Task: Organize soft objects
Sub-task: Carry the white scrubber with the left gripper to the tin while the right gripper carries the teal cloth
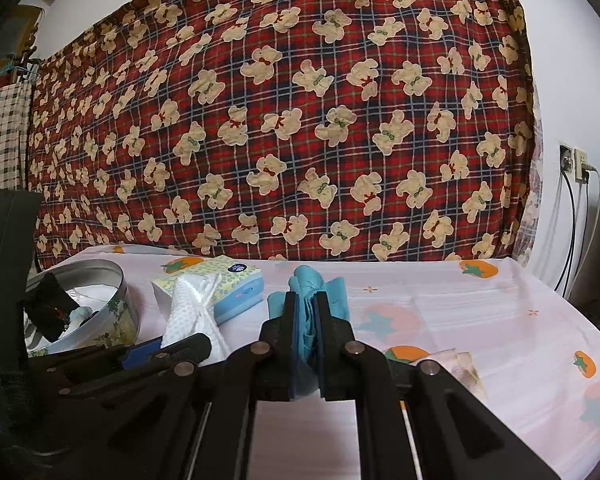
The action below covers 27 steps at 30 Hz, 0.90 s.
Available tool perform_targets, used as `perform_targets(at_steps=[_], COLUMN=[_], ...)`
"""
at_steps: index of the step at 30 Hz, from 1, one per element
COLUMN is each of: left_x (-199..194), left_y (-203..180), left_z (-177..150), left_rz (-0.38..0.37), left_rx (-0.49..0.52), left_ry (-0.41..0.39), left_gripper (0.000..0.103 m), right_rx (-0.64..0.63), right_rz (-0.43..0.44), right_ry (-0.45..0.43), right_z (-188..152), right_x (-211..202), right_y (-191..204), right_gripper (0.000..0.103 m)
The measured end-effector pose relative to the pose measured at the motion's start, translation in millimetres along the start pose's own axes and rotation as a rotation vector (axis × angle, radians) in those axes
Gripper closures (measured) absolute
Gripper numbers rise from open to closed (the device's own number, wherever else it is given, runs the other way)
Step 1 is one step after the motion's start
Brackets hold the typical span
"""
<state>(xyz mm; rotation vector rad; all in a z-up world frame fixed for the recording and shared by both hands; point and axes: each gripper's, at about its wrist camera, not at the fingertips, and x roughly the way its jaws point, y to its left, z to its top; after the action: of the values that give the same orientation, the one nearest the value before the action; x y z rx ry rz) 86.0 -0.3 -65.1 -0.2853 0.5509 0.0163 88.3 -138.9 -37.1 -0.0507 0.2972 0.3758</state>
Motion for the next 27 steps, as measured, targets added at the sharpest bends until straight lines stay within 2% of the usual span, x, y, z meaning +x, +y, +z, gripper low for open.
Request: perform_targets(at_steps=[27], left_x=[-12], left_y=[17], left_z=[0], left_rz=[-0.018], left_rx=[-0.032], left_ry=[-0.018], left_gripper=[0.089], right_rx=[-0.007], right_rz=[0.005], right_ry=[-0.011], right_z=[1], right_x=[-1], right_y=[16], right_gripper=[0.095])
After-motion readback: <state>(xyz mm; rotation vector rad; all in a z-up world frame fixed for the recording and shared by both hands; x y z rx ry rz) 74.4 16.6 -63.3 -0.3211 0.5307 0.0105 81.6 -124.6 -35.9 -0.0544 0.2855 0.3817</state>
